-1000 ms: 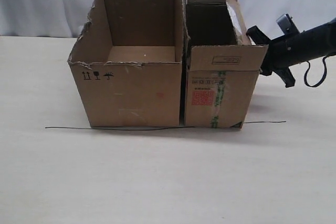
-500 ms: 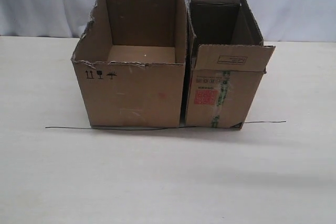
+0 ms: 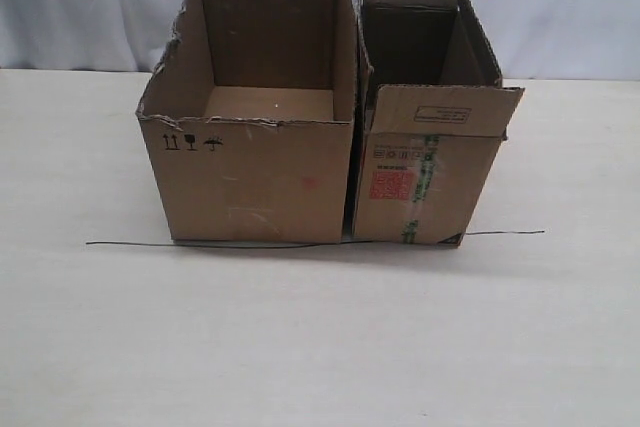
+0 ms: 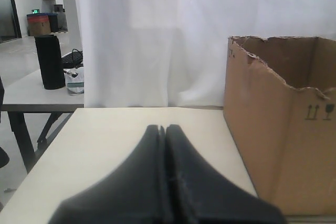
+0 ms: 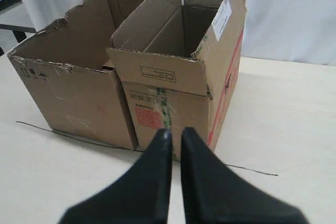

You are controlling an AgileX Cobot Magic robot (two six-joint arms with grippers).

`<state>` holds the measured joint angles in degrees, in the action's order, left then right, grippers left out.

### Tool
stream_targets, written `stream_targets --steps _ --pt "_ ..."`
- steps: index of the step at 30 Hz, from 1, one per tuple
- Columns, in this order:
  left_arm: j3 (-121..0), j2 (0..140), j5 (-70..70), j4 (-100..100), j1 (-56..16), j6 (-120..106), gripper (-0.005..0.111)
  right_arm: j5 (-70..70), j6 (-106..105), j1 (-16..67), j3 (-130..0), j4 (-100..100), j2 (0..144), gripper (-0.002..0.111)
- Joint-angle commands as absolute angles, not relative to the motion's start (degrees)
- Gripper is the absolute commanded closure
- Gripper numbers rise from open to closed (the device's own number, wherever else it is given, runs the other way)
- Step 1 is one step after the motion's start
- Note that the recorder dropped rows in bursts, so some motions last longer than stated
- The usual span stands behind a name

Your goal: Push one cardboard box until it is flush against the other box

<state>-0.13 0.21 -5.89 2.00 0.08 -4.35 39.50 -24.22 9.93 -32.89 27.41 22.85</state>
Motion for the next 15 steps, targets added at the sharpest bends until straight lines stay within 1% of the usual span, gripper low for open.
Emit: stream_targets --steps 1,9,13,15 --pt "0.00 0.00 -5.63 2.19 0.33 -4.27 0.107 39.54 -24.66 10.19 -31.17 26.24 17.72 0.103" --pt "0.00 0.00 -5.63 2.19 0.33 -4.27 0.107 37.83 -24.66 10.19 -31.04 23.41 14.37 0.103" --pt "0.00 0.00 -5.63 2.19 0.33 -4.27 0.107 24.74 -23.04 10.19 -25.46 19.16 15.12 0.103" --pt "0.00 0.00 -5.63 2.19 0.33 -4.27 0.107 17.54 -14.65 10.19 -20.22 11.31 14.07 0.103"
